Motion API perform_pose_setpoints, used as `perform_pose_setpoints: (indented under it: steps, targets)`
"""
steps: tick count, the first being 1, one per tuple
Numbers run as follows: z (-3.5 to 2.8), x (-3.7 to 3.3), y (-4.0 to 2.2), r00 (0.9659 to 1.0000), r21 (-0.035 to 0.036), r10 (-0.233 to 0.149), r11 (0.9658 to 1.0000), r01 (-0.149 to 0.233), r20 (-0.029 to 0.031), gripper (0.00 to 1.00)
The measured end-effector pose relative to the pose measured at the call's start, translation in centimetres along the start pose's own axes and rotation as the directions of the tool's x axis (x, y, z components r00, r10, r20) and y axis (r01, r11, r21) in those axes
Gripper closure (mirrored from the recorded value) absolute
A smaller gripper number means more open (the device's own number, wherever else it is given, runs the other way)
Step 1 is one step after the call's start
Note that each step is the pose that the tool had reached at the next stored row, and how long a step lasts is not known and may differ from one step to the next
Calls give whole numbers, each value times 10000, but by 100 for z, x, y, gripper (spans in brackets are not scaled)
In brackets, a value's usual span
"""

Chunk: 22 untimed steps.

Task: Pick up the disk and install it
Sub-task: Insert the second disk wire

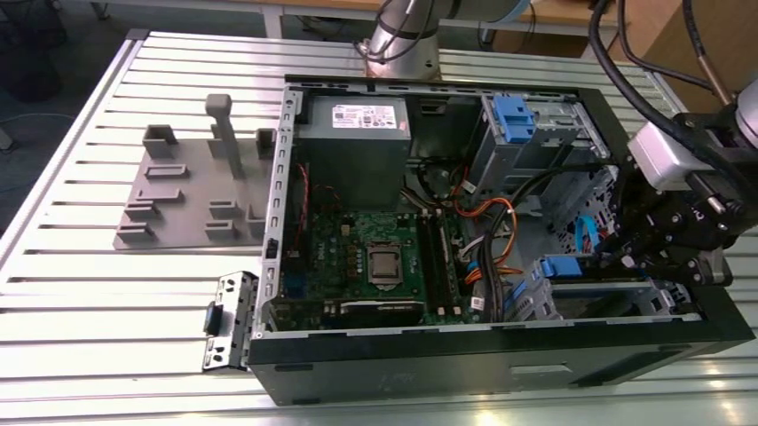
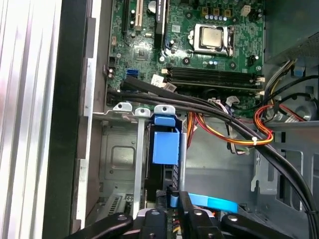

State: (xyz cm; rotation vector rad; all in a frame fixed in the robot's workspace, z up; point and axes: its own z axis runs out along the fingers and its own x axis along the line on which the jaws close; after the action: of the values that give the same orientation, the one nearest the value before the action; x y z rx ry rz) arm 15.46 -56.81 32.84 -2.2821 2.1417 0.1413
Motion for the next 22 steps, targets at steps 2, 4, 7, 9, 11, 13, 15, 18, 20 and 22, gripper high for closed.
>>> perform_pose_setpoints:
  steps: [2, 4, 7, 9, 11, 13, 15, 18, 20, 22]
  targets:
    - [-38, -3, 2, 10000, 0, 1, 10000, -1, 0, 77]
    - [-117, -9, 7, 10000, 0, 1, 10000, -1, -2, 77]
    - [-138, -10, 8, 10000, 0, 1, 10000, -1, 1, 77]
    - [-126, -9, 8, 10000, -8, 1, 10000, -1, 6, 78]
    - [-100, -7, 7, 10000, -21, 2, 10000, -2, 19, 85]
    - [-68, -5, 4, 10000, -41, 2, 10000, -2, 25, 90]
    - [-47, -3, 2, 10000, -63, 3, 10000, -3, 28, 90]
    - [-37, 5, -10, 10000, -87, 6, 10000, -5, 33, 90]
    - [-35, 6, -17, 10000, -88, 6, 10000, -6, 39, 90]
    - [-49, 5, -30, 10000, -86, 4, 10000, -3, 51, 90]
